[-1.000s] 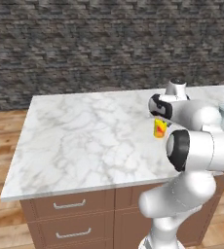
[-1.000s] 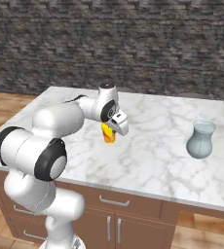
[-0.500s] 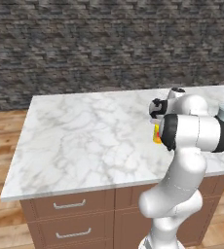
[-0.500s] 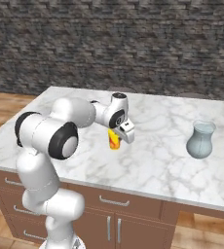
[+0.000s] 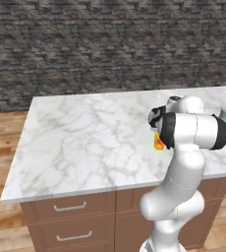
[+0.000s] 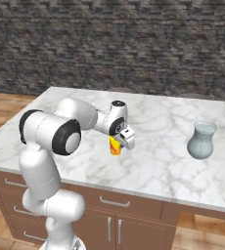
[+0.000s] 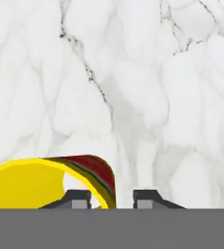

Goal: Place the pitcher and cup on the dining counter for serving.

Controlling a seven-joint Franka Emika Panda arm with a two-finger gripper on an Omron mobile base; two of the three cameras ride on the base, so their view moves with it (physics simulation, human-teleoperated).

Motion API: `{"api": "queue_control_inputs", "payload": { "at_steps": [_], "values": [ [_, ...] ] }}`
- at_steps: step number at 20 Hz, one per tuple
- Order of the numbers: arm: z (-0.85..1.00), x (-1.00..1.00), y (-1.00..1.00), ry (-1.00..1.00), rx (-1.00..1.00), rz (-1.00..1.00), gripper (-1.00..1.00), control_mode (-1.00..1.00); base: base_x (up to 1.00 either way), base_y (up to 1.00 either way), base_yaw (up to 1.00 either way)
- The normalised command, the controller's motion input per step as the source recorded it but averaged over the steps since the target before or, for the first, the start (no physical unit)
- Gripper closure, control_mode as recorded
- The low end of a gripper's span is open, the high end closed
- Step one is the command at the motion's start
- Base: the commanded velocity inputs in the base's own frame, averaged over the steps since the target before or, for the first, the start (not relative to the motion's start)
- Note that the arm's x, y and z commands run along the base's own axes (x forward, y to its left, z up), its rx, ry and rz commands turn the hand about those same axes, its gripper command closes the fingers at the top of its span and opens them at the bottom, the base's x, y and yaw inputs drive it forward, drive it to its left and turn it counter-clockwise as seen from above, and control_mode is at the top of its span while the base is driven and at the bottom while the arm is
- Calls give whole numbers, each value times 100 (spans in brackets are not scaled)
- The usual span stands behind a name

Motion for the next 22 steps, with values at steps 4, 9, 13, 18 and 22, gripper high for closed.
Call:
{"api": "queue_control_inputs", "payload": {
  "at_steps": [4,9,13,18,22],
  "values": [
    [47,-19,3,-7,-1,0,-100,-100,0,0,0],
    [98,-59,19,-19,-8,0,-100,-100,0,0,0],
    [97,-99,26,-29,-9,0,-100,-100,0,0,0],
    [45,-100,35,-38,-9,1,-100,-100,0,0,0],
    [0,-100,45,-39,-11,2,-100,-100,0,0,0]
  ]
}}
